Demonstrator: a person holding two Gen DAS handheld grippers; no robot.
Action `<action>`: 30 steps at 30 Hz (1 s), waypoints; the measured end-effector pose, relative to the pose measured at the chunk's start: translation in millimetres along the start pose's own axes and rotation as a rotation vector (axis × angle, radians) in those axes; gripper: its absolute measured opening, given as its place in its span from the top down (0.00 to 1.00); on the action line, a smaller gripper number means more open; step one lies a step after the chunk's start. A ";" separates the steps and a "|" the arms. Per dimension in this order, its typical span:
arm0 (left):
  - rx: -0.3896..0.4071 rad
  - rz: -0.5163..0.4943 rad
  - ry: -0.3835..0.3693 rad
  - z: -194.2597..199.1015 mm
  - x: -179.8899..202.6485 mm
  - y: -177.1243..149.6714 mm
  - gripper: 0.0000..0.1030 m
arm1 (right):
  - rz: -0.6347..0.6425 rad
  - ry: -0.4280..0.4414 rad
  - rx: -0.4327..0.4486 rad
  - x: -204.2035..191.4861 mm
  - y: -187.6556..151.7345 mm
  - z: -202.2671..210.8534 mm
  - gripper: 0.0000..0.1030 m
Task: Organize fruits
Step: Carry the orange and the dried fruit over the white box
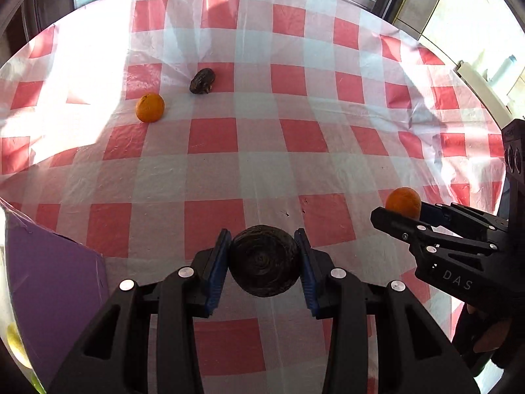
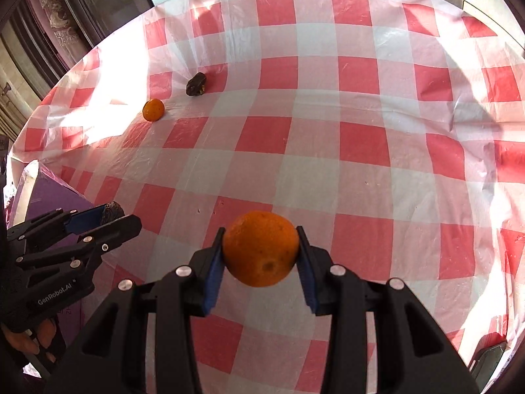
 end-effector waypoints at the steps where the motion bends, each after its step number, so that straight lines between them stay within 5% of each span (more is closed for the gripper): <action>1: 0.011 -0.005 -0.010 7.2 -1.8 2.5 0.63 | 0.000 -0.002 0.008 -4.8 -2.4 7.7 0.61; 13: 0.166 -0.025 -0.037 91.3 -33.5 -0.1 0.63 | 0.086 0.027 0.092 -88.6 -9.0 65.5 0.61; 30: 0.253 0.181 0.181 165.7 -169.3 -44.4 0.63 | 0.399 0.236 0.144 -255.3 -19.2 92.1 0.61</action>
Point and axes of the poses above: each gripper's, at about its wrist camera, not at the fingertips, and z roughly against the way its jaws point, x to its right, y to its top, the point moved 2 cm from there along -z, roughly the way its jaws point, and after that the axes turned 6 degrees about x, right-handed, at the moved point
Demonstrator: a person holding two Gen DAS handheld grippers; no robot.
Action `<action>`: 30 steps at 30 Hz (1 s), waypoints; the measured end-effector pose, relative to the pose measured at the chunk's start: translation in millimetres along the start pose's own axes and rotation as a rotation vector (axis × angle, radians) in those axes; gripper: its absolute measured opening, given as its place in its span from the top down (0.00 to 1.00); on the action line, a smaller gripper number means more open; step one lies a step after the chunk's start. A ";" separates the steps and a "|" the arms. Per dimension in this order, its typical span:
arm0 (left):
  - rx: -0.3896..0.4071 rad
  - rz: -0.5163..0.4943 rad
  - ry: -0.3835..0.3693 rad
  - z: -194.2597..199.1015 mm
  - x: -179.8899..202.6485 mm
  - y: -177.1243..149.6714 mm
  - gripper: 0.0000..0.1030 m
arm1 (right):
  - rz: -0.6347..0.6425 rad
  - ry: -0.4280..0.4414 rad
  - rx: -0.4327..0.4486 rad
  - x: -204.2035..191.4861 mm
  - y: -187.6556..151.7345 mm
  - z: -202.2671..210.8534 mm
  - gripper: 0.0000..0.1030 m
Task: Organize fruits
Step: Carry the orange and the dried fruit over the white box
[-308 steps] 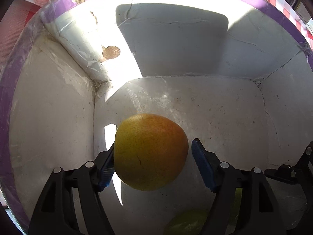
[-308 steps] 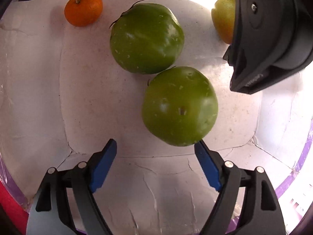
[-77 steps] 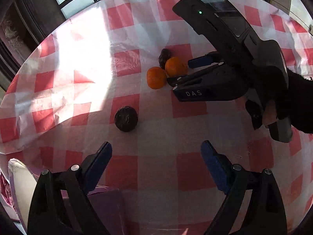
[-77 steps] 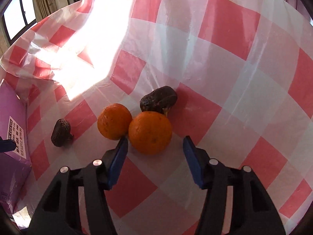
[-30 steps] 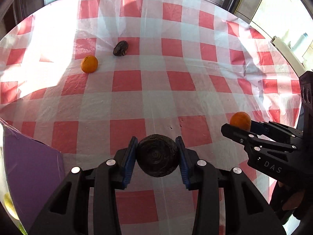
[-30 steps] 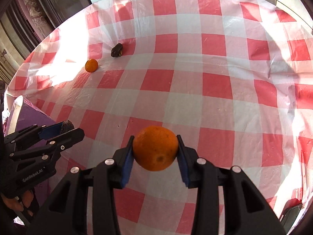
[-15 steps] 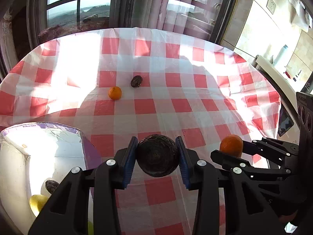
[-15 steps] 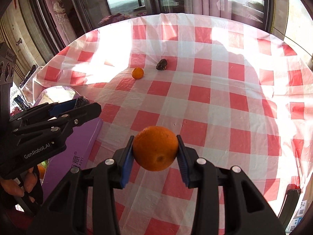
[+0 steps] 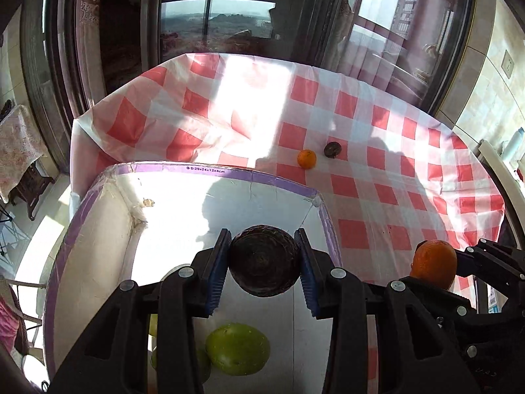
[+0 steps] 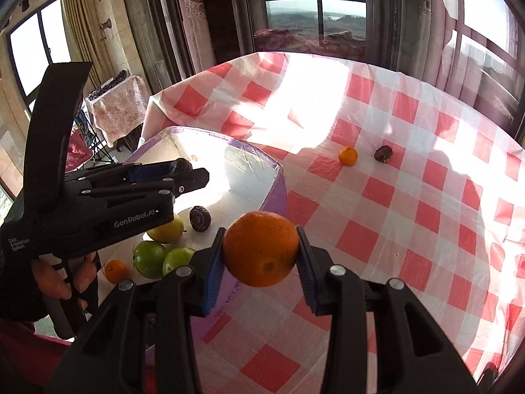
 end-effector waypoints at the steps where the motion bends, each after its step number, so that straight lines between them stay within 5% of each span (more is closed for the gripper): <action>1: -0.002 0.015 0.018 0.7 -10.6 -1.1 0.63 | 0.021 0.013 -0.002 -8.7 2.7 -2.7 0.61; 9: -0.031 0.051 0.137 -10.0 -72.3 -8.0 0.63 | 0.245 0.067 -0.059 -73.9 19.2 -39.0 0.61; 15: -0.063 -0.071 0.179 -30.2 -80.5 -4.1 0.63 | 0.284 0.080 -0.175 -89.8 24.4 -84.1 0.61; 22: -0.225 -0.159 0.188 -83.8 -85.6 -1.4 0.63 | 0.426 0.041 -0.439 -106.2 12.9 -157.5 0.60; 30: -0.417 -0.269 0.162 -132.4 -90.3 -14.7 0.63 | 0.423 -0.021 -0.587 -92.3 1.6 -191.2 0.60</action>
Point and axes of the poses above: each gripper's, at about its wrist camera, not at the fingertips, and z roughly against the way its jaws point, x to its right, y to its top, the point moved 2 cm from there along -z, roughly the way its jaws point, and after that the axes turned 6 degrees about x, right-handed, at the moved point
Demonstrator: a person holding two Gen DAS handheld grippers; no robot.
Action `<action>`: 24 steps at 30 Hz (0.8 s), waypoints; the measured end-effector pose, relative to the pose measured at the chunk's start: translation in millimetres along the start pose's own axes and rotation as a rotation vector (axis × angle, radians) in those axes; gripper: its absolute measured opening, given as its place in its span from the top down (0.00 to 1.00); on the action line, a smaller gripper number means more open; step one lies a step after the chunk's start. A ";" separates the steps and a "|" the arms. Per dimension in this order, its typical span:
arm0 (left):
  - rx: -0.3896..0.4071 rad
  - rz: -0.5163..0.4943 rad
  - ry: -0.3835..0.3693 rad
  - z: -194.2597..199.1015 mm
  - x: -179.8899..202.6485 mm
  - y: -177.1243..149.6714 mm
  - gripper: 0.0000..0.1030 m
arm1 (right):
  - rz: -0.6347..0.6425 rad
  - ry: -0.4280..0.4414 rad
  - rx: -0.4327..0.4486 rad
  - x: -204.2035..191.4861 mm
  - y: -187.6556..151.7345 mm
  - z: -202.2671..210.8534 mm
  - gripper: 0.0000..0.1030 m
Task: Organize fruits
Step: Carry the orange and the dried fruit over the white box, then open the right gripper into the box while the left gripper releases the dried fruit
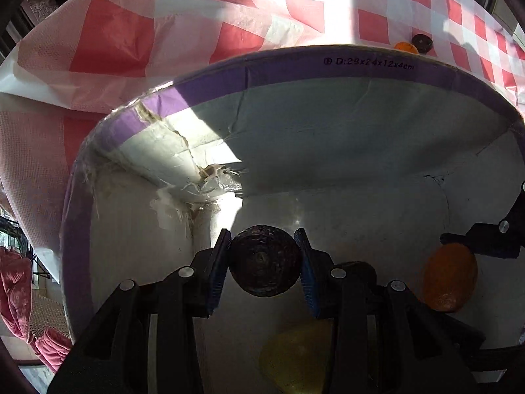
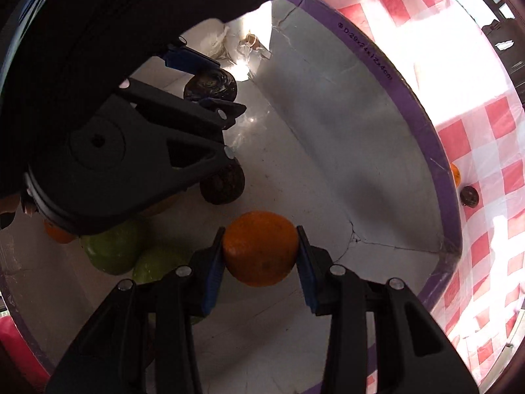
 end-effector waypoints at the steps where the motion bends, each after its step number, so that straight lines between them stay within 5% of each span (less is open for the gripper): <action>1: -0.010 -0.011 0.003 -4.1 0.6 -0.6 0.63 | -0.009 0.003 -0.013 1.2 -0.7 -4.4 0.60; 13: -0.064 0.006 -0.012 -19.3 -4.4 -9.1 0.62 | -0.033 0.026 -0.074 4.8 -1.4 -22.5 0.59; 15: -0.058 0.001 -0.005 -18.6 -3.9 -10.6 0.61 | -0.043 0.026 -0.079 9.0 -1.7 -22.8 0.48; 24: -0.042 -0.068 -0.025 -14.0 14.0 -22.7 0.30 | -0.056 0.047 -0.038 18.3 -3.3 -13.2 0.41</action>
Point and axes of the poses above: each gripper's, at about its wrist camera, not at the fingertips, and z roughly against the way its jaws point, x to its right, y to its top, the point moved 2 cm from there along -z, roughly the way its jaws point, and after that the axes turned 6 degrees about x, right-handed, at the moved point
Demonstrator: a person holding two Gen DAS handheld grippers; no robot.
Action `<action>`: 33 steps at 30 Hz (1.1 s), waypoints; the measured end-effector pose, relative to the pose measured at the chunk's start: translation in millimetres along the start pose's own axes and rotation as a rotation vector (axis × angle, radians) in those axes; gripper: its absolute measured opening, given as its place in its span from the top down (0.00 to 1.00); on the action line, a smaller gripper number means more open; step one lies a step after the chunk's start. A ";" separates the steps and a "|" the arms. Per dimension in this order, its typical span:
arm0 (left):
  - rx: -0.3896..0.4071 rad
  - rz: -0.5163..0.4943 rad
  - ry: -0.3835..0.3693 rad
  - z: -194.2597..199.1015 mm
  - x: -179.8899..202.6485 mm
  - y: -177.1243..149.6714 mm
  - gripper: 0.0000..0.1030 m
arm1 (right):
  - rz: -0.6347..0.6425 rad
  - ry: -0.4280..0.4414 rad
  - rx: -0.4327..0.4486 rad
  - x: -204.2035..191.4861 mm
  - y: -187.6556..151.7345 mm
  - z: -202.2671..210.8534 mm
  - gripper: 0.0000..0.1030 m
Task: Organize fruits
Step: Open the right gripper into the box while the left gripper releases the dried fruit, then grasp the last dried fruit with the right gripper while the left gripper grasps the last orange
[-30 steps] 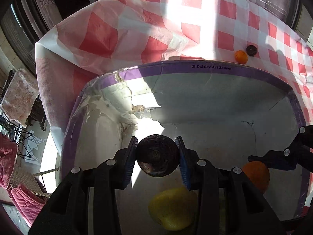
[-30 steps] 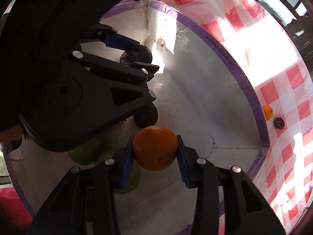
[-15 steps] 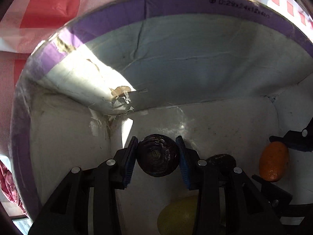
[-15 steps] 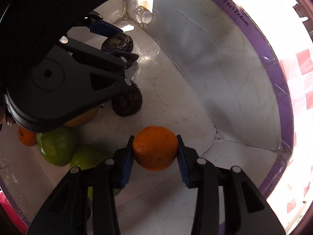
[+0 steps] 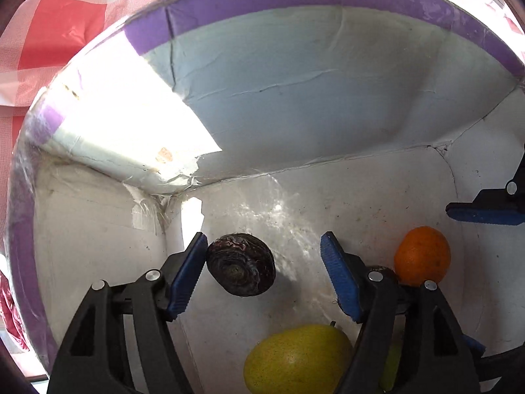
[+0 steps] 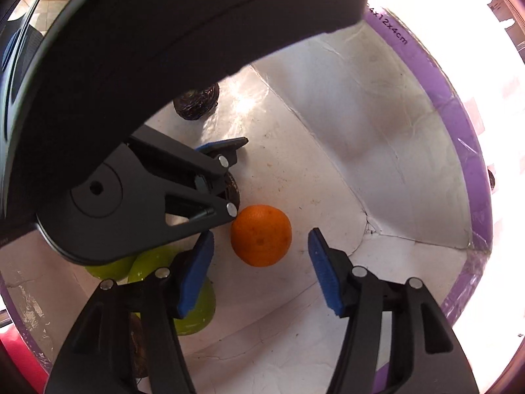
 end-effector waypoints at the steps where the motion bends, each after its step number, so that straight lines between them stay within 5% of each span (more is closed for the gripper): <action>1: 0.002 -0.004 0.004 0.2 2.1 -1.3 0.28 | -0.003 0.005 0.008 0.2 -4.7 2.6 0.40; 11: 0.028 -0.004 0.034 17.0 19.8 -10.8 0.21 | -0.007 0.078 0.099 0.6 -16.9 24.5 0.27; 20: 0.104 0.066 0.105 59.2 18.2 -25.5 0.15 | -0.005 0.195 0.241 -1.3 -53.3 91.0 0.22; 27: 0.303 0.349 0.128 116.9 -11.9 -37.9 0.14 | -0.108 0.353 0.453 52.7 -91.0 155.5 0.14; 33: 0.515 0.622 0.229 172.5 -44.4 -9.2 0.14 | -0.337 0.305 0.602 127.7 -112.5 181.2 0.08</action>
Point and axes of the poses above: each gripper's, at about its wrist camera, not at the fingertips, and z roughly against the way its jaws point, x to its right, y to its top, the point moved 2 cm from there along -z, roughly the way its jaws point, and after that the axes turned 6 degrees about x, right-handed, at the moved point
